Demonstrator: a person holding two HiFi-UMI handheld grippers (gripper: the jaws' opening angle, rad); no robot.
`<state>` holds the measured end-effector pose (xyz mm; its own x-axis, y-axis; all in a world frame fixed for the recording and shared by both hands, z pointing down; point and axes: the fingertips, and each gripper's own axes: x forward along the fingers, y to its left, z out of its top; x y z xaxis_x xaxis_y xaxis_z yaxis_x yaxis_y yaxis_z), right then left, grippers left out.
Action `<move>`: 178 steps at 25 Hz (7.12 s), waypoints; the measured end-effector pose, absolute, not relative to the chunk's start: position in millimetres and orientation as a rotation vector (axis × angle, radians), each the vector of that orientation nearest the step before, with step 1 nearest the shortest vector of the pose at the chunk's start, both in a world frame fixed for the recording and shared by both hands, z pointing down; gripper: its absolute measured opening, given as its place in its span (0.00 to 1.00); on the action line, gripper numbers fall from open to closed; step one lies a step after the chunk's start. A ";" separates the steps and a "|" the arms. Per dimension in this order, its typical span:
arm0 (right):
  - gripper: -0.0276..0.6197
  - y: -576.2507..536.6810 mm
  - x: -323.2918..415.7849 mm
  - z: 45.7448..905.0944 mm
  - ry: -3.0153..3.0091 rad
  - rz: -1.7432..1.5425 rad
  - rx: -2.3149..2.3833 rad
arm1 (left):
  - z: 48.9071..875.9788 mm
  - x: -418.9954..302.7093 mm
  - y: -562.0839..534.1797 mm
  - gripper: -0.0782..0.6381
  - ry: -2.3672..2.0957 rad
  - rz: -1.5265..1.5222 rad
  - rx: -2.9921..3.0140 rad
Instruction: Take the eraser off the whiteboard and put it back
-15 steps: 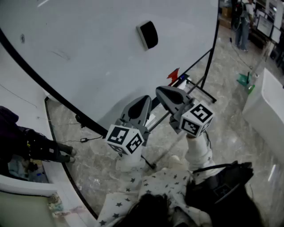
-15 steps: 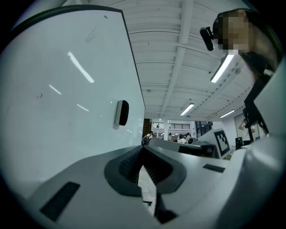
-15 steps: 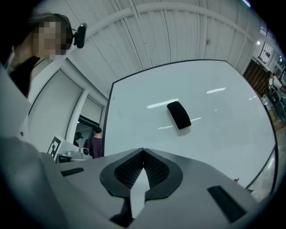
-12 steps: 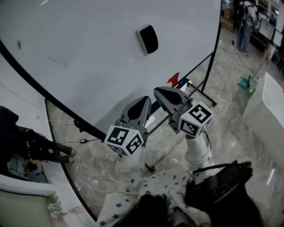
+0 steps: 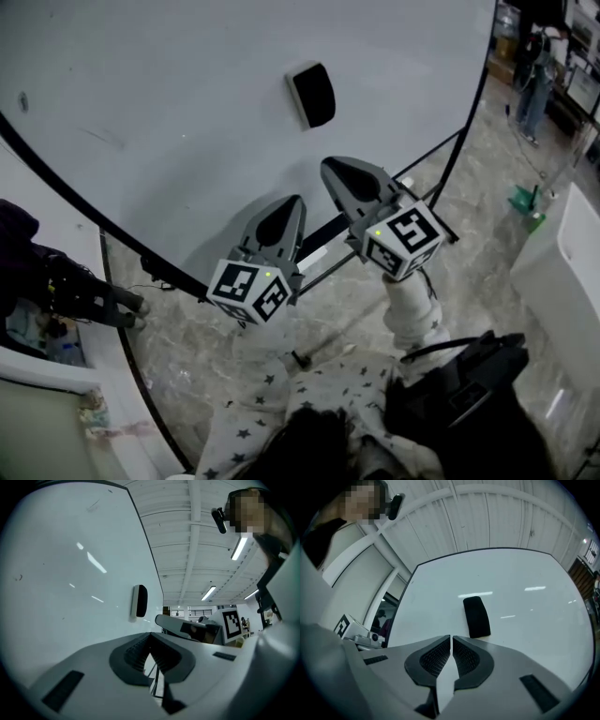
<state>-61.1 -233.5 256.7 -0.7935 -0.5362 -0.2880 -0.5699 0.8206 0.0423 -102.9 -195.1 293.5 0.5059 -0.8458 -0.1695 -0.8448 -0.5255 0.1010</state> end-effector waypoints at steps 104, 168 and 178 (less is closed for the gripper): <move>0.44 -261.3 -15.8 235.5 2.661 0.171 -1.031 | 270.6 -64.8 -217.0 0.11 -1.394 -0.325 2.761; 0.45 -305.3 -69.9 167.6 2.542 0.508 -1.027 | 239.1 -106.3 -251.1 0.11 -1.495 -0.307 2.759; 0.54 -297.9 -66.0 168.7 2.541 0.487 -0.989 | 241.2 -100.8 -243.2 0.11 -1.501 -0.310 2.752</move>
<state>-66.0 -297.9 168.7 -0.6851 -0.5689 -0.4549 -0.6969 0.6938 0.1819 -100.8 -243.2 241.2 0.5263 -0.8319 -0.1760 -0.8335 -0.5456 0.0867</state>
